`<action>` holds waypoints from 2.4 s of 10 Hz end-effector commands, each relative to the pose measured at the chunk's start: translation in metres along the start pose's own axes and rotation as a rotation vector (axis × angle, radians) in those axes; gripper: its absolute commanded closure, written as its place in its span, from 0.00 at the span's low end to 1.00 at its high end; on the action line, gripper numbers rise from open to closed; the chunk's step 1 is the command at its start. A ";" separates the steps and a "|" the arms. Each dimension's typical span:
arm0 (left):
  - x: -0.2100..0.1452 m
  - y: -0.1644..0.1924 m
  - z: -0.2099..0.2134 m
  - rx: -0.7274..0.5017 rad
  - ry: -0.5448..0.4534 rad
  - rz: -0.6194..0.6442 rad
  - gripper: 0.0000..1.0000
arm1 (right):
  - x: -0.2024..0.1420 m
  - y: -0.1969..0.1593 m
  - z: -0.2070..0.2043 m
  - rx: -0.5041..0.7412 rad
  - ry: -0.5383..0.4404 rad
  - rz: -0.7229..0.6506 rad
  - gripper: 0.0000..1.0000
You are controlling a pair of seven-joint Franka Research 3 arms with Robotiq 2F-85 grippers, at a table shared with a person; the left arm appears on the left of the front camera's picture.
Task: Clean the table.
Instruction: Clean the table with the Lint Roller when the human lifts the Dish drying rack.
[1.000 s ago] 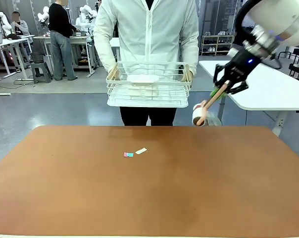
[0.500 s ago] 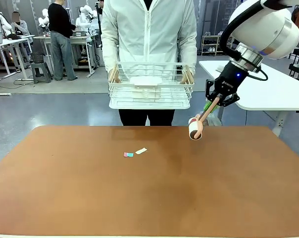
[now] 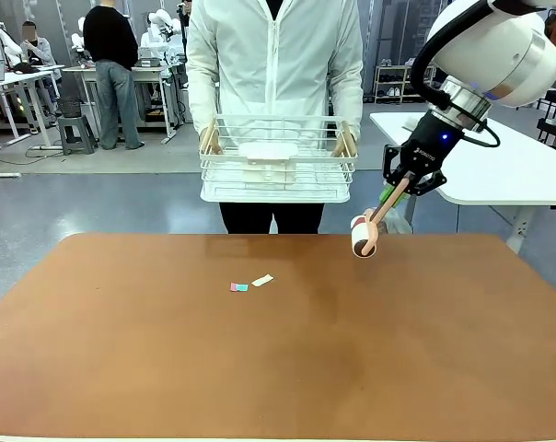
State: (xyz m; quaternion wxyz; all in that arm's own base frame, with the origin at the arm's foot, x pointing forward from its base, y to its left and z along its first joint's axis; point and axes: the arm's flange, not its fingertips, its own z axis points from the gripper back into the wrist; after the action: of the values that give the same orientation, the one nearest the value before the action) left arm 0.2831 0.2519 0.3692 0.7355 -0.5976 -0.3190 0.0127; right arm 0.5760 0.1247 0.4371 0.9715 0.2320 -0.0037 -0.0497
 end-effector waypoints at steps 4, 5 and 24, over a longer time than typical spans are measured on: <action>-0.001 0.000 0.003 -0.019 -0.010 -0.013 0.00 | 0.030 0.034 -0.055 0.048 0.023 0.175 0.79; -0.001 0.000 0.003 -0.019 -0.010 -0.013 0.00 | 0.037 0.037 -0.066 0.067 0.028 0.179 0.79; -0.001 0.000 0.003 -0.019 -0.010 -0.013 0.00 | 0.066 0.036 -0.206 0.121 0.218 0.093 0.79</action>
State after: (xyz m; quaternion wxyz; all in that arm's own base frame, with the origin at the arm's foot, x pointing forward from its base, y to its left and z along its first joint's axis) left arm 0.2829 0.2519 0.3693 0.7353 -0.5978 -0.3190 0.0127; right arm 0.6409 0.2263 0.3037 0.9407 0.3307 0.0714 0.0234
